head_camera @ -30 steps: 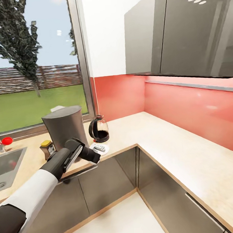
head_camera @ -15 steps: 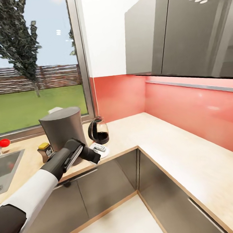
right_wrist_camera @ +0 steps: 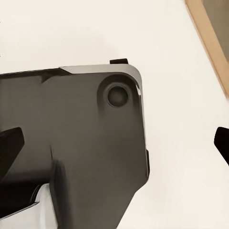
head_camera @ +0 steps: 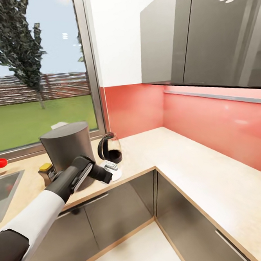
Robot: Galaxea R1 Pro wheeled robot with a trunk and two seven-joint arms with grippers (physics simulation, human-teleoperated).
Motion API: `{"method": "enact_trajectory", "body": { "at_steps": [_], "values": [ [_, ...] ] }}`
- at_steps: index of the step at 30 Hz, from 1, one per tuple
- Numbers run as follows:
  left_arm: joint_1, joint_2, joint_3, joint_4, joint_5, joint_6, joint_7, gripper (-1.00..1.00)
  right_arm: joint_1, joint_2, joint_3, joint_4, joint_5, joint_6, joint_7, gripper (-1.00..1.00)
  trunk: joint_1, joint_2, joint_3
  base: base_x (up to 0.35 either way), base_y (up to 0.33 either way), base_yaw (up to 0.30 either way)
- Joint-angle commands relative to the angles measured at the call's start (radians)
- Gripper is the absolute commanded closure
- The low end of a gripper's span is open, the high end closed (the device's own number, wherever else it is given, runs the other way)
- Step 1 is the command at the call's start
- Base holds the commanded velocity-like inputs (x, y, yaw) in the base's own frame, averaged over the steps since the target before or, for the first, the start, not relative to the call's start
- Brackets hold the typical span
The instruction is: Set up a coffee station on the kitchen countertop: keep the coffee maker on the countertop, move the bottle of coffee from the kitchen shelf to the counter next to the coffee maker, place a paper coffee filter on top of the coffee maker, put the saucer next to the coffee maker with the coffee cup on the saucer, and place the electric kettle next to the coffee maker.
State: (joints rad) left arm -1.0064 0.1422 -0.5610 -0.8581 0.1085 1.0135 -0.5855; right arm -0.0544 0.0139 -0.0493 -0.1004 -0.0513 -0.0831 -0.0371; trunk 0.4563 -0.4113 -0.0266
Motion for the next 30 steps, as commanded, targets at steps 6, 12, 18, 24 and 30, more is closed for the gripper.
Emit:
{"method": "enact_trajectory", "body": {
  "at_steps": [6, 12, 18, 24, 30],
  "values": [
    [-0.001, -0.001, -0.005, -0.001, 0.01, 0.006, 0.006, 1.0, -0.001, 0.0, -0.004, 0.001, -0.005, -0.004, 0.0, -1.0, 0.001, -0.002, -0.002, 0.096, 0.0, 0.0],
    [-0.001, 0.0, -0.005, -0.001, 0.01, 0.005, 0.006, 1.0, -0.001, 0.0, -0.004, 0.001, -0.005, -0.004, -0.001, -1.0, 0.001, -0.002, -0.002, 0.078, 0.0, 0.0],
    [-0.001, 0.001, -0.005, -0.001, 0.01, 0.004, 0.006, 1.0, -0.001, 0.0, -0.004, 0.001, -0.005, -0.004, -0.001, -1.0, 0.001, -0.002, -0.002, 0.155, 0.0, 0.0],
    [-0.001, 0.005, -0.004, -0.001, 0.01, 0.004, 0.006, 1.0, -0.001, 0.0, -0.004, 0.001, -0.005, -0.004, -0.001, -1.0, 0.001, -0.002, -0.002, 0.015, 0.0, 0.0],
    [0.0, 0.005, -0.005, 0.0, 0.01, 0.002, 0.007, 1.0, -0.001, 0.0, -0.004, 0.001, -0.005, -0.004, -0.001, -1.0, 0.001, -0.002, -0.002, 0.179, 0.0, 0.0]
  ]
}}
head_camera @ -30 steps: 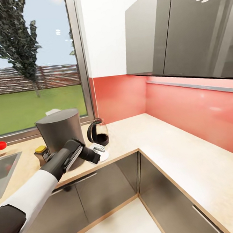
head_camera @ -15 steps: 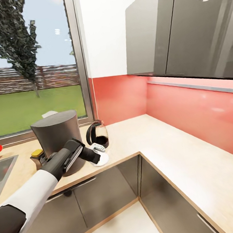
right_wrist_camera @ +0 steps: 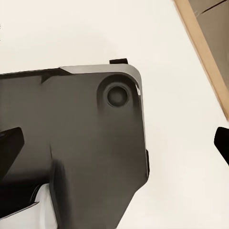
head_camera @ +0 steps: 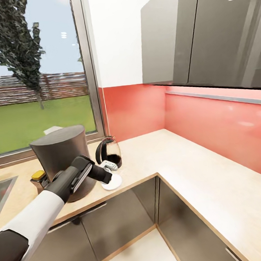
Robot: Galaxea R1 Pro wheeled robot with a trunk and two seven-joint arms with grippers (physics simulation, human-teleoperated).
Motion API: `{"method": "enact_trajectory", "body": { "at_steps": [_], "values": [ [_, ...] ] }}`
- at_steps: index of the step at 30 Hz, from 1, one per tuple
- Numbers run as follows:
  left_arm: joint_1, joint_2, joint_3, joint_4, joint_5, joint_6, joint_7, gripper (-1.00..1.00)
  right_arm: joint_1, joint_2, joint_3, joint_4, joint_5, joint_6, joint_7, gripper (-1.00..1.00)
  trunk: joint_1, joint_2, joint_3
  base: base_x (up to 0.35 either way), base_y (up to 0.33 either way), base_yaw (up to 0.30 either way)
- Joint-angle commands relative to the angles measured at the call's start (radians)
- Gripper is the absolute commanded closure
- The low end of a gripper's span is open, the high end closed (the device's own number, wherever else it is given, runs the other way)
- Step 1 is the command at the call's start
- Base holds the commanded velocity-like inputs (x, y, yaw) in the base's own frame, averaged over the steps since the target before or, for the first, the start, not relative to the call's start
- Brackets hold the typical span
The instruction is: Set up a coffee station on the kitchen countertop: keep the coffee maker on the countertop, move the bottle of coffee from the kitchen shelf to the counter next to the coffee maker, place a paper coffee filter on top of the coffee maker, put the saucer next to the coffee maker with the coffee cup on the saucer, and place the electric kettle next to the coffee maker.
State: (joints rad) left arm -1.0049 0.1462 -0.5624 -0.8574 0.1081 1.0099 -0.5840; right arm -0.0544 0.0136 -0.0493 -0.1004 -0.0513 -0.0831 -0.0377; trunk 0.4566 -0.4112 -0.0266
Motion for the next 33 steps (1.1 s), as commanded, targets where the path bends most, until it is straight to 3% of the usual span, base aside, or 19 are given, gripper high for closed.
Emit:
{"method": "enact_trajectory", "body": {
  "at_steps": [1, 25, 33],
  "values": [
    [-0.001, 0.001, -0.004, -0.001, 0.01, 0.006, 0.006, 1.0, -0.001, 0.001, -0.004, 0.001, -0.005, -0.004, -0.001, -1.0, 0.001, -0.002, -0.002, 0.072, 0.0, 0.0],
    [0.014, -0.009, -0.002, 0.079, 0.006, -0.007, 0.011, 1.0, -0.001, 0.001, -0.004, 0.002, -0.004, -0.004, 0.001, -1.0, 0.001, -0.002, -0.002, 0.006, 0.0, 0.0],
    [0.017, -0.011, -0.002, 0.08, 0.005, -0.007, 0.013, 1.0, -0.001, 0.001, -0.004, 0.002, -0.005, -0.004, 0.001, -1.0, 0.001, -0.002, -0.002, 0.161, 0.0, 0.0]
  ]
}}
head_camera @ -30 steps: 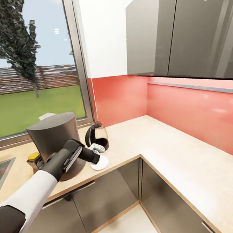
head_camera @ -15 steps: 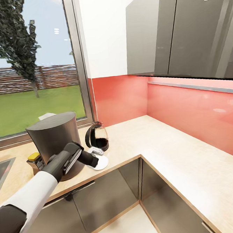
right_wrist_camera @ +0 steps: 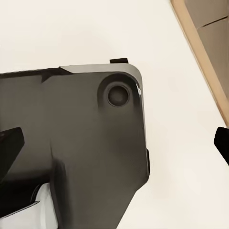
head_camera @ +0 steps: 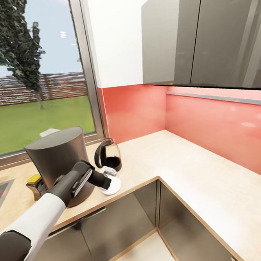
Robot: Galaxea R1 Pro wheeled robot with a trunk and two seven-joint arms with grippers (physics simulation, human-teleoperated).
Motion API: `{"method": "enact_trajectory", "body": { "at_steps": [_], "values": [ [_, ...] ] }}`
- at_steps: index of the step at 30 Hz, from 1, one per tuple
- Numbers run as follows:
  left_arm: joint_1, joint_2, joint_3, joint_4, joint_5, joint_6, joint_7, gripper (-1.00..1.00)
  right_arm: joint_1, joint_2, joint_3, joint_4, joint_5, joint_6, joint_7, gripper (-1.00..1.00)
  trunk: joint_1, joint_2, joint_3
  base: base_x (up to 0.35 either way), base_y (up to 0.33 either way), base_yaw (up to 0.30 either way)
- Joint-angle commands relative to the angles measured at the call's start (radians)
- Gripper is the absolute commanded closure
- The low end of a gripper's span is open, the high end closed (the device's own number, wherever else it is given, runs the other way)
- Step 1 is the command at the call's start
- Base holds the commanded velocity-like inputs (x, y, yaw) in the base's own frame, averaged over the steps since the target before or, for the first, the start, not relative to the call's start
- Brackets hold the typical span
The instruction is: Set up a coffee station on the kitchen countertop: keep the coffee maker on the countertop, move the bottle of coffee from the kitchen shelf to the counter next to the coffee maker, place a paper coffee filter on top of the coffee maker, put the saucer next to the coffee maker with the coffee cup on the saucer, and place the electric kettle next to the coffee maker.
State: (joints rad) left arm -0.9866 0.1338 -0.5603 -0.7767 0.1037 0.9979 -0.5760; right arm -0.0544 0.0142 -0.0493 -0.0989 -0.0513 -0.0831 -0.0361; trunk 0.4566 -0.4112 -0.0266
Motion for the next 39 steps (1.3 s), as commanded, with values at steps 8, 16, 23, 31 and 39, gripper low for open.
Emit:
{"method": "enact_trajectory", "body": {
  "at_steps": [8, 16, 23, 31, 39],
  "values": [
    [-0.001, 0.005, -0.003, -0.001, 0.01, 0.004, 0.005, 1.0, -0.001, 0.001, -0.004, 0.001, -0.005, -0.004, -0.001, -1.0, 0.001, -0.002, -0.002, 0.014, 0.0, -0.074],
    [0.035, 0.008, -0.003, -0.001, 0.009, -0.024, 0.058, 1.0, -0.001, 0.001, -0.004, 0.001, -0.005, -0.004, -0.001, -1.0, 0.001, -0.002, -0.002, 0.0, 0.0, -0.011],
    [0.046, 0.005, -0.004, -0.009, 0.01, -0.031, 0.081, 1.0, -0.001, 0.001, -0.004, 0.001, -0.005, -0.004, -0.001, -1.0, 0.001, -0.002, -0.002, 0.0, 0.0, 0.0],
    [0.047, 0.002, 0.0, -0.01, 0.011, -0.031, 0.082, 1.0, -0.001, 0.001, -0.004, 0.001, -0.005, -0.004, -0.001, -1.0, 0.001, -0.002, -0.002, 0.135, 0.0, 0.0],
    [0.048, 0.001, 0.002, -0.012, 0.012, -0.031, 0.081, 1.0, -0.001, 0.001, -0.004, 0.001, -0.005, -0.004, -0.001, -1.0, 0.001, -0.002, -0.002, 0.011, 0.0, 0.0]
  ]
}}
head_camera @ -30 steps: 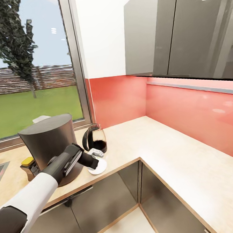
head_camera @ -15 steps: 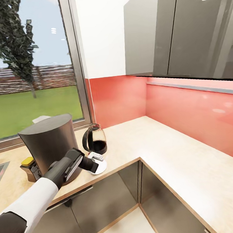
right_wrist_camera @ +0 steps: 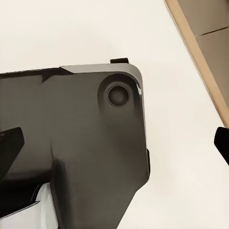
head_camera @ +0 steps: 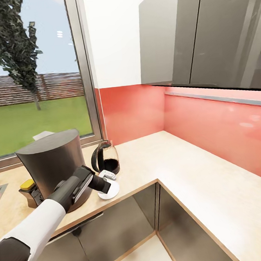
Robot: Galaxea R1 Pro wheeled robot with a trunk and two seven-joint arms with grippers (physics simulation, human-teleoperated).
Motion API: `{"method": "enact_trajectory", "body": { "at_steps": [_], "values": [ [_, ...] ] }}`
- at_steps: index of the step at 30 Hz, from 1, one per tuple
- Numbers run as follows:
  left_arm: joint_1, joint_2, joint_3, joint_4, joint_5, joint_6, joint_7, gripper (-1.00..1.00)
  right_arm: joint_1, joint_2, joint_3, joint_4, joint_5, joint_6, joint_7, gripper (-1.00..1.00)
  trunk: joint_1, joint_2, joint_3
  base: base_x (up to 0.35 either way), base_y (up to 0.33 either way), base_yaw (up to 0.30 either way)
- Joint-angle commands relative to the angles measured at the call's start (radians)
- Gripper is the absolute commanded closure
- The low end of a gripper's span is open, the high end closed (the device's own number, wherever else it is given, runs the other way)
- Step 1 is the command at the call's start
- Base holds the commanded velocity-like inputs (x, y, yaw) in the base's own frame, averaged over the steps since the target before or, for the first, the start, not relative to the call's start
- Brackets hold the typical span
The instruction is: Set up a coffee station on the kitchen countertop: keep the coffee maker on the countertop, move the bottle of coffee from the kitchen shelf to the counter next to the coffee maker, place a paper coffee filter on top of the coffee maker, put the saucer next to the coffee maker with the coffee cup on the saucer, and place the electric kettle next to the coffee maker.
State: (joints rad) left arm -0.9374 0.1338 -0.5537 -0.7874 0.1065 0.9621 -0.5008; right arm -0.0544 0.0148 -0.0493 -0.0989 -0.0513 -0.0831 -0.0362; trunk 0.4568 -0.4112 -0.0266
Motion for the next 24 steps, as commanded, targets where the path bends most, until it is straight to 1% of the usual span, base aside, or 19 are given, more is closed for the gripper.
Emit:
{"method": "enact_trajectory", "body": {
  "at_steps": [1, 10, 15, 24],
  "values": [
    [-0.001, 0.001, -0.004, 0.0, 0.01, 0.005, 0.005, 1.0, -0.001, 0.0, -0.004, 0.001, -0.005, -0.004, -0.001, -1.0, 0.001, -0.002, -0.002, 0.0, 0.0, 0.0],
    [0.008, -0.003, -0.005, 0.007, 0.009, 0.003, 0.01, 1.0, -0.001, 0.0, -0.004, 0.001, -0.005, -0.004, -0.001, -1.0, 0.001, -0.002, -0.002, 0.001, 0.0, 0.0],
    [0.01, -0.007, -0.005, 0.005, 0.01, 0.003, 0.008, 1.0, -0.001, 0.0, -0.004, 0.001, -0.005, -0.004, -0.001, -1.0, 0.001, -0.002, -0.002, 0.139, 0.0, 0.0],
    [0.011, -0.011, -0.005, 0.007, 0.014, 0.003, 0.005, 1.0, -0.001, -0.001, -0.003, 0.001, -0.004, -0.003, -0.001, -1.0, 0.001, -0.002, -0.002, 0.009, 0.0, 0.0]
  ]
}}
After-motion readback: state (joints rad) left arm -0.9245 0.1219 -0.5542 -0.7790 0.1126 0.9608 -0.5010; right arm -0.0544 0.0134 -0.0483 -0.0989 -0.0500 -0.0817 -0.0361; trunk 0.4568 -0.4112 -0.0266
